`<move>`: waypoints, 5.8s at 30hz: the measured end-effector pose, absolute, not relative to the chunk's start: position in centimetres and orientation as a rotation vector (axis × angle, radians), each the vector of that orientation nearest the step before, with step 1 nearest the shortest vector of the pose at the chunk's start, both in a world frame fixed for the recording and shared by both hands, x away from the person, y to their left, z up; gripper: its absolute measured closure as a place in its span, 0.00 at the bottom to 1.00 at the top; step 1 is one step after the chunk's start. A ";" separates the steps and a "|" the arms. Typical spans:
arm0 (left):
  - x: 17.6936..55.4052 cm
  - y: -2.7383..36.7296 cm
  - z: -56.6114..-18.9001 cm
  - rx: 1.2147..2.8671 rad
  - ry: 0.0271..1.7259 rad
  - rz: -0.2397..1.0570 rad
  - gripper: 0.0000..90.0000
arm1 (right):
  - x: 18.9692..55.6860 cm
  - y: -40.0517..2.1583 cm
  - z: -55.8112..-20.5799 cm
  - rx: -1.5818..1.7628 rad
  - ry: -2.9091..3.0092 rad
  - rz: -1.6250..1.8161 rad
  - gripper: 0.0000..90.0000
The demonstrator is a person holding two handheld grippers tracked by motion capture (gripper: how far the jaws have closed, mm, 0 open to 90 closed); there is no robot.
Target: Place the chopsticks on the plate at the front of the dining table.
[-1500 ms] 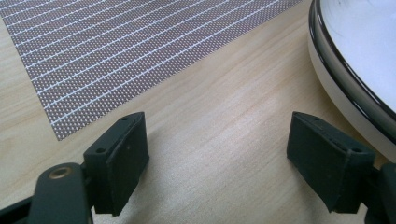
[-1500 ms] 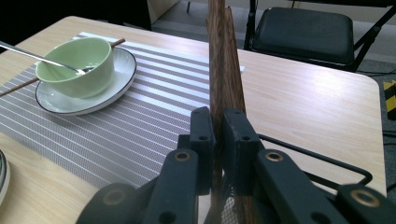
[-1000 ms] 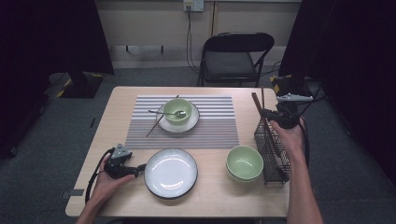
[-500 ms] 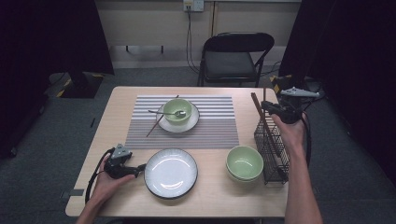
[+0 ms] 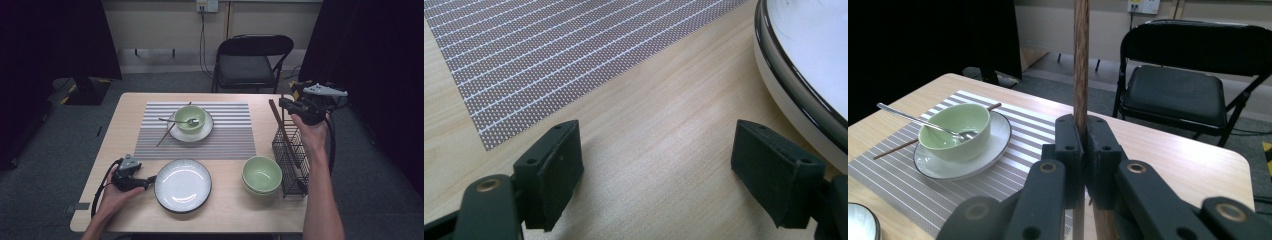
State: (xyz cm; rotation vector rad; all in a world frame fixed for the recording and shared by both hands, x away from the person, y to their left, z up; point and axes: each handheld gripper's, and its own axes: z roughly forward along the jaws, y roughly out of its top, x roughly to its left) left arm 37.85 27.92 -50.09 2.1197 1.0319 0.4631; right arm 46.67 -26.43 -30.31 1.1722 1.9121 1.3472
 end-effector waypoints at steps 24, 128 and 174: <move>38.0 28.0 -50.1 2.125 1.016 0.467 0.22 | 47.0 -24.2 -27.8 1.107 1.926 1.365 0.95; 40.4 15.8 -37.7 1.742 0.633 0.225 0.49 | 42.8 -5.2 -28.7 0.730 2.162 1.804 0.95; 40.0 17.6 -37.3 1.723 0.567 0.200 0.95 | 42.7 -5.3 -30.7 0.682 2.263 1.854 0.94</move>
